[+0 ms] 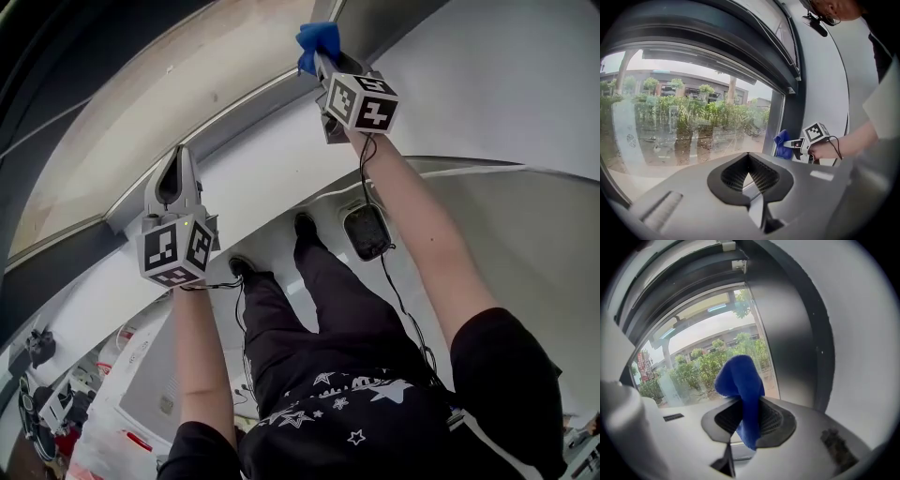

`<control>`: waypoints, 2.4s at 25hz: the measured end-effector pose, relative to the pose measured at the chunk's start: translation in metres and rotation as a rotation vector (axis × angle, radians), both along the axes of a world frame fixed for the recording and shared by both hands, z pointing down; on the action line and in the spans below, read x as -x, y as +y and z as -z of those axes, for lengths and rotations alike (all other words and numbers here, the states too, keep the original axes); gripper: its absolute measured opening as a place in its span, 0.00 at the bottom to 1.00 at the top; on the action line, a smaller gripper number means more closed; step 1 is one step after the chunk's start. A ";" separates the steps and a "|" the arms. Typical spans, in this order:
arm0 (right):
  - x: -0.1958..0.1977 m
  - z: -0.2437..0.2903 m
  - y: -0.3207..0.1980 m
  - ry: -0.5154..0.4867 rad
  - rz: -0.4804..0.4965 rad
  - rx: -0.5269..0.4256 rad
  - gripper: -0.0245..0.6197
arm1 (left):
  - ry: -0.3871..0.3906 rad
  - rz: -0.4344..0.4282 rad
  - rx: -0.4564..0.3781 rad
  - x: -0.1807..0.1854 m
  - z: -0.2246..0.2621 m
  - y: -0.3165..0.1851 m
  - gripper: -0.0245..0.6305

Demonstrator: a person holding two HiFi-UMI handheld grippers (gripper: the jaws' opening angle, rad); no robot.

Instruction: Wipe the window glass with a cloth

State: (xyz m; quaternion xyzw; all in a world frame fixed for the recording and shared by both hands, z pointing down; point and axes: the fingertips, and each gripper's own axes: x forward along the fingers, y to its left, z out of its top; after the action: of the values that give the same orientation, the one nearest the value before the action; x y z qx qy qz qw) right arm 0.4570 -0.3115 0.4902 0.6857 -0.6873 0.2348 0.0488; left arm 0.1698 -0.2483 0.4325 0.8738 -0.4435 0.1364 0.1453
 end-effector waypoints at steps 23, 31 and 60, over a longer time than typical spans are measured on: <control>0.464 -0.053 0.049 -0.025 0.674 0.078 0.15 | -0.003 0.469 0.009 0.335 -0.031 0.082 0.05; 0.613 -0.085 0.048 -0.024 0.808 0.059 0.15 | -0.015 0.550 0.035 0.423 -0.054 0.105 0.05; 0.688 -0.147 0.013 0.014 0.774 0.072 0.15 | -0.047 0.497 0.094 0.460 -0.092 0.084 0.05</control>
State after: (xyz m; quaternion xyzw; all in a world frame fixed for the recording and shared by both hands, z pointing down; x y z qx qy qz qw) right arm -0.2312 -0.2981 0.6376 0.3751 -0.8862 0.2184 0.1622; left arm -0.2904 -0.1642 0.5248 0.7269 -0.6411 0.1370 0.2044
